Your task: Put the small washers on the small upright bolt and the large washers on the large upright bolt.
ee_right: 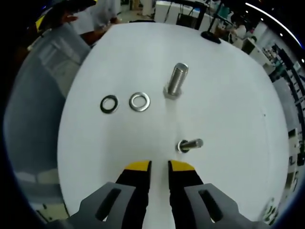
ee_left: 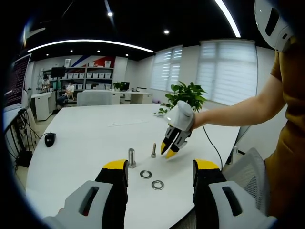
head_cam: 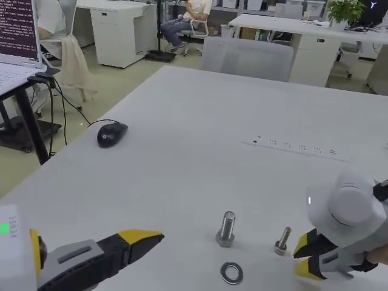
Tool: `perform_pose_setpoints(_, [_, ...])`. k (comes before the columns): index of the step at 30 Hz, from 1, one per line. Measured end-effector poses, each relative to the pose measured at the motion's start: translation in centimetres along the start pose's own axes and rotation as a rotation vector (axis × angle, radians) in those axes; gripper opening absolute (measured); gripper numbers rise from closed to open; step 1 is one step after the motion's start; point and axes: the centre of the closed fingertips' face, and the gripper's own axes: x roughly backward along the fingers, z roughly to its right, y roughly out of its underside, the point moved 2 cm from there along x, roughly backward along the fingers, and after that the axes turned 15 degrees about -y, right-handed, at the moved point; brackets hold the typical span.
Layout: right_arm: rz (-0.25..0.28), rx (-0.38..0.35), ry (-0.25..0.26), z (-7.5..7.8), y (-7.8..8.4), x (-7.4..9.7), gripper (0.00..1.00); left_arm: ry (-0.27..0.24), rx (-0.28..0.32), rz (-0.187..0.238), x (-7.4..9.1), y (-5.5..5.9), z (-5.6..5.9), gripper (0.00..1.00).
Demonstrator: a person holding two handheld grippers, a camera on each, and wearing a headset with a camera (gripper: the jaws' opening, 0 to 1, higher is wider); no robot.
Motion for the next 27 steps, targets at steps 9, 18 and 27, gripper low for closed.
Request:
perform_pose_setpoints(9, [-0.03, 0.065, -0.051, -2.8, -1.4, -1.6, 0.15, 0.001, -0.003, 0.018, 0.5, -0.2, 0.3, 0.53])
perform_pose_setpoints(18, [0.001, 0.089, -0.109, -4.8, -3.5, -3.0, 0.15, -0.009, -0.009, 0.024, 0.9, -0.3, 0.1, 0.53])
perform_pose_setpoints(27, [0.006, 0.128, -0.136, -6.1, -5.2, -4.4, 0.2, -0.001, -0.01, 0.024, 0.6, -0.3, 0.5, 0.53])
